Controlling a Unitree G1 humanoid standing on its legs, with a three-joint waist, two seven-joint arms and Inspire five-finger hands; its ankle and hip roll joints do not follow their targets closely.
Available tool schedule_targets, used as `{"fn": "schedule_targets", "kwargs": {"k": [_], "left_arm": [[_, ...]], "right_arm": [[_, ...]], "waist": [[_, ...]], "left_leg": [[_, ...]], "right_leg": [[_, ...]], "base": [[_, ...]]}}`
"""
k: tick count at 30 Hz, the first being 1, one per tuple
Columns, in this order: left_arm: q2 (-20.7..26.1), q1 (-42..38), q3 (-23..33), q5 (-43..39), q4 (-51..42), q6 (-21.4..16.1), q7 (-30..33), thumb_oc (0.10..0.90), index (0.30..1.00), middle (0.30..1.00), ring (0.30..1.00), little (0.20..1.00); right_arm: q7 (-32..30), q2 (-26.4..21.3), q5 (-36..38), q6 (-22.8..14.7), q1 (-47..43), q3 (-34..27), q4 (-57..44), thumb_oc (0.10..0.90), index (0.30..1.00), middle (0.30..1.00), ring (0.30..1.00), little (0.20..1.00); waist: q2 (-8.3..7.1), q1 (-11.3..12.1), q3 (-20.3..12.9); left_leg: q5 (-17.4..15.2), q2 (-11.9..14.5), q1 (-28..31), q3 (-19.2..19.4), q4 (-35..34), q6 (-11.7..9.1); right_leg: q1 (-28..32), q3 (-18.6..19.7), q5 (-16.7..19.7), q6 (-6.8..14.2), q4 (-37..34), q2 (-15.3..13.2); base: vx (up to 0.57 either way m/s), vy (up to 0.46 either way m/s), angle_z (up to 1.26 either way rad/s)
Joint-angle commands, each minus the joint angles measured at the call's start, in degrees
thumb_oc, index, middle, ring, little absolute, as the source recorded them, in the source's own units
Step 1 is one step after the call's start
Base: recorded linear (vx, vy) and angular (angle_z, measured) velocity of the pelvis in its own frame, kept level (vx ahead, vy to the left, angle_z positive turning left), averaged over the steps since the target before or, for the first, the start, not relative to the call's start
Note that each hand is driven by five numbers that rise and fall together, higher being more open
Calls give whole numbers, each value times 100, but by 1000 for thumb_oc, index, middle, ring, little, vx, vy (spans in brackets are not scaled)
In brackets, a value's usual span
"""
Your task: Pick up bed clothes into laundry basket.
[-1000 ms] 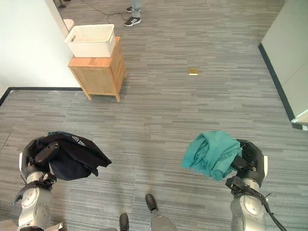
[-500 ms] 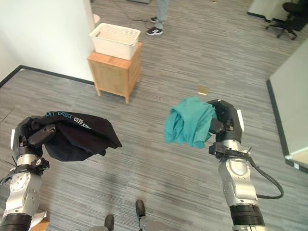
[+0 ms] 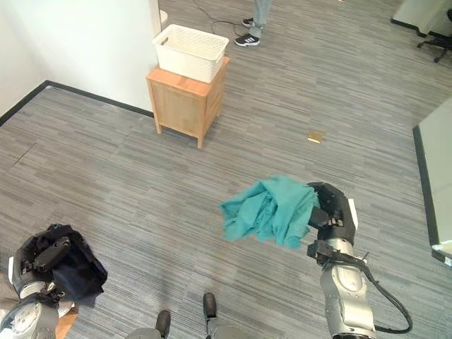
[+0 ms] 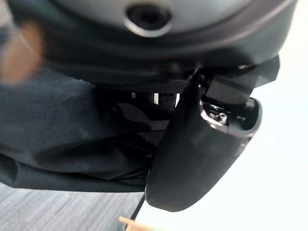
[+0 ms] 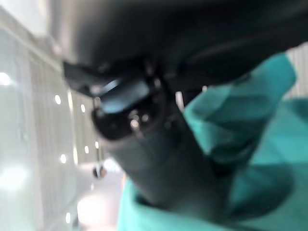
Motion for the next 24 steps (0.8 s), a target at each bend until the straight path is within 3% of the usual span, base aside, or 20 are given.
{"fn": "schedule_targets", "kwargs": {"k": [1, 2, 4, 7, 8, 10, 12, 14, 17, 20, 21, 23, 24], "left_arm": [[744, -743, 39, 293, -820, -762, -161, 400, 300, 300, 300, 300], [756, -772, 37, 281, -785, -780, -171, 400, 300, 300, 300, 300], [783, -981, -82, 255, -676, -802, -212, 400, 300, 300, 300, 300], [826, -1173, -277, 240, -592, -738, -296, 400, 300, 300, 300, 300], [837, -1202, -329, 279, -597, -715, -324, 400, 300, 300, 300, 300], [872, -1226, -330, 302, -565, -705, -358, 400, 300, 300, 300, 300], [886, -1233, -349, 290, -555, -708, -415, 400, 300, 300, 300, 300], [867, -1261, -395, 239, -522, -719, -503, 400, 300, 300, 300, 300], [777, -1451, -613, 200, -495, -744, -630, 400, 300, 300, 300, 300], [749, -1505, -773, 235, -498, -790, -685, 400, 300, 300, 300, 300], [712, -1519, -822, 219, -464, -742, -746, 400, 300, 300, 300, 300], [508, -1548, -941, 14, -490, -712, -813, 400, 300, 300, 300, 300], [459, -1571, -967, -76, -486, -691, -847, 400, 300, 300, 300, 300]], "right_arm": [[-158, -322, -176, -779, -322, -528, -478, 400, 300, 300, 300, 300], [-161, -321, -179, -782, -336, -530, -472, 400, 300, 300, 300, 300], [-116, -288, -269, -766, -270, -575, -525, 400, 300, 300, 300, 300], [-58, -242, -324, -770, -163, -634, -573, 400, 300, 300, 300, 300], [-53, -182, -325, -792, -130, -643, -571, 400, 300, 300, 300, 300], [-56, -132, -332, -807, -125, -641, -570, 400, 300, 300, 300, 300], [-63, -90, -299, -816, -55, -668, -499, 400, 300, 300, 300, 300], [-45, -45, -230, -839, 73, -741, -443, 400, 300, 300, 300, 300], [-19, -46, -81, -949, 321, -905, -496, 400, 300, 300, 300, 300], [-72, -168, -152, -974, 411, -992, -423, 400, 300, 300, 300, 300], [-27, -204, -115, -925, 466, -1014, -421, 400, 300, 300, 300, 300], [-12, -287, 98, -967, 416, -1005, -345, 400, 300, 300, 300, 300], [-42, -324, 191, -971, 398, -1037, -334, 400, 300, 300, 300, 300]], "waist": [[160, -192, -594], [155, -178, -591], [248, -328, -441], [364, -605, -90], [419, -681, -7], [450, -707, 24], [487, -814, -8], [473, -997, -97], [458, -1365, -245], [487, -1468, -326], [505, -1471, -391], [532, -1514, -463], [457, -1457, -445]], "left_leg": [[-596, 96, -253, 429, 160, 22], [-610, 94, -272, 442, 179, 25], [-744, 27, -246, 440, 273, 123], [-871, 23, -114, 332, 468, 211], [-907, 95, -84, 315, 512, 211], [-969, 155, -42, 350, 548, 180], [-1054, 193, 187, 390, 497, 113], [-1083, 236, 538, 336, 421, -11], [-1045, 360, 938, 28, 459, -243], [-960, 483, 1088, -157, 699, -363], [-816, 534, 1009, -235, 991, -466], [171, 807, 637, -72, 1924, -730], [505, 840, 347, -67, 2494, -715]], "right_leg": [[83, -63, -1345, 696, 1020, -774], [40, -44, -1372, 698, 1077, -770], [-380, 129, -1237, 805, 1946, -760], [-1111, 290, -466, 787, 3412, -568], [-1346, 295, -559, 729, 3720, -430], [-1601, 136, -763, 668, 3885, -421], [-1841, -135, -1083, 668, 3616, -353], [-1878, -269, -1207, 700, 2809, -112], [-1707, -184, -908, 691, 1082, 250], [-1597, -318, -721, 695, 979, 274], [-1500, -295, -808, 579, 1137, 228], [-1184, -276, -837, 355, 1172, 271], [-1009, -243, -888, 258, 1157, 217]], "base": [[22, 57, -13], [30, 103, -19], [53, 122, -18], [46, 91, -18], [120, 29, -28], [145, 2, -9], [286, -21, -16], [412, -78, -23], [534, -207, 3], [338, -250, 84], [181, -172, 46], [308, -298, 28], [289, -338, 18]]}}
